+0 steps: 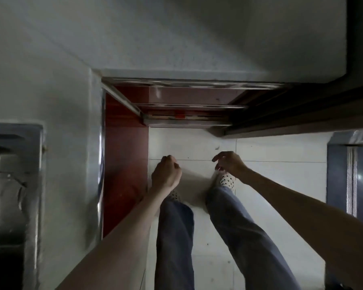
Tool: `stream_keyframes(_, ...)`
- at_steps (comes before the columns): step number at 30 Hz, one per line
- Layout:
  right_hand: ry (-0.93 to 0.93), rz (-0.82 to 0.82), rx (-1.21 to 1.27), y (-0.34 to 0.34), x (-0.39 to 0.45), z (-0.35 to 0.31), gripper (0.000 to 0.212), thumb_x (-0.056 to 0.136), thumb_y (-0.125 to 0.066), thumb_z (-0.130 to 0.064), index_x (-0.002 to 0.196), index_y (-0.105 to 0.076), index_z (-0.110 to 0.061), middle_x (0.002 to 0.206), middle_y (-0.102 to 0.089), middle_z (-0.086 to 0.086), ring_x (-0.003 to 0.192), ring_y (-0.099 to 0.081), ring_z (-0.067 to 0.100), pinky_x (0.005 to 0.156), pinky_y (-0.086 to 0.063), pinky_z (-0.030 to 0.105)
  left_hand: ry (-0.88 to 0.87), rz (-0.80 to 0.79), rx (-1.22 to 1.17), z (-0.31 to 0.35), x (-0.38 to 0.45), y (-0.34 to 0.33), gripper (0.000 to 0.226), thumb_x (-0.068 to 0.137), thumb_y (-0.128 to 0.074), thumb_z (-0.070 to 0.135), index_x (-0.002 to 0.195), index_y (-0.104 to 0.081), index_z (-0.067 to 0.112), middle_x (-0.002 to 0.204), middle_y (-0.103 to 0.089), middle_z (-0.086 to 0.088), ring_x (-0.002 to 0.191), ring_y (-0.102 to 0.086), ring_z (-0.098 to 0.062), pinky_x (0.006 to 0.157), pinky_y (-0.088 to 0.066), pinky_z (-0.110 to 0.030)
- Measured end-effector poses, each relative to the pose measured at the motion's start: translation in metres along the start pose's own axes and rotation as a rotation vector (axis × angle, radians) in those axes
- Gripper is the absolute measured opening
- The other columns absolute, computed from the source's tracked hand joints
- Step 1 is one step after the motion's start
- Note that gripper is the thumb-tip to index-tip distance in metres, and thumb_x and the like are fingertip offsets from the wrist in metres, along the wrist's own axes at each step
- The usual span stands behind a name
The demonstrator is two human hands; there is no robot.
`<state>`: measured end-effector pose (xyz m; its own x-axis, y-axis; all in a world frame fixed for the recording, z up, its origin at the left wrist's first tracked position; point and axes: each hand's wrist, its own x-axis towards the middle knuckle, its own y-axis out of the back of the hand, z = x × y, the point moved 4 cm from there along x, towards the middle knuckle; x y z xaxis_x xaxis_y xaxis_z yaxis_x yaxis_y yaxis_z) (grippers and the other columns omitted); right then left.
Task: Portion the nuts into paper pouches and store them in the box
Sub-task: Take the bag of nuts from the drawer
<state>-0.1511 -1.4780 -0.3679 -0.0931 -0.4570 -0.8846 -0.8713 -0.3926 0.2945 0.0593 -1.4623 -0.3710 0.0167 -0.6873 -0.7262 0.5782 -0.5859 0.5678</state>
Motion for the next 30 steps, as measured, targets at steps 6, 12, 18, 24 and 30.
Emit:
stream_keyframes(6,0.225,0.107,-0.450,-0.007,0.104,-0.021,0.035,0.079,-0.049,0.002,0.110,-0.065,-0.004,0.102,-0.064,0.012,0.071,-0.051,0.018,0.054,-0.038,0.021,-0.112,0.113,0.165,0.005,0.098,-0.021,0.032,0.096,-0.040,0.016,0.124,-0.054,0.009,0.124,-0.056,-0.009,0.114,-0.051,-0.026,0.081,-0.046,-0.039)
stream_keyframes(12,0.433,0.249,-0.748,-0.011,0.167,-0.045,0.045,0.073,-0.047,0.011,0.117,-0.053,0.002,0.123,-0.053,0.024,0.081,-0.060,0.036,0.058,-0.039,0.031,-0.262,0.192,0.439,0.014,0.178,-0.021,0.047,0.094,-0.047,0.014,0.140,-0.042,0.009,0.145,-0.042,-0.008,0.135,-0.035,-0.024,0.101,-0.039,-0.041)
stream_keyframes(18,0.411,0.216,-0.843,-0.018,0.190,-0.054,0.077,0.076,-0.050,0.003,0.147,-0.021,-0.004,0.158,0.019,0.011,0.100,-0.059,0.045,0.070,-0.051,0.038,-0.280,0.091,0.545,0.010,0.212,-0.020,0.063,0.091,-0.048,0.012,0.150,-0.025,0.011,0.155,-0.026,-0.007,0.143,-0.023,-0.024,0.115,-0.026,-0.044)
stream_keyframes(24,0.336,0.164,-0.816,-0.024,0.203,-0.054,0.077,0.078,-0.049,-0.005,0.149,-0.017,-0.004,0.158,-0.007,0.013,0.112,-0.053,0.040,0.075,-0.046,0.033,-0.211,-0.018,0.503,0.006,0.221,-0.015,0.062,0.093,-0.044,0.014,0.150,-0.022,0.011,0.157,-0.023,-0.005,0.145,-0.020,-0.022,0.116,-0.023,-0.044)
stream_keyframes(30,0.315,0.134,-0.847,-0.030,0.212,-0.043,0.068,0.079,-0.052,-0.006,0.144,-0.030,-0.009,0.148,-0.025,0.013,0.132,-0.035,0.034,0.096,-0.046,0.041,-0.190,-0.085,0.506,-0.008,0.221,-0.024,0.060,0.093,-0.042,0.013,0.149,-0.023,0.013,0.156,-0.023,-0.003,0.146,-0.014,-0.019,0.117,-0.019,-0.046)
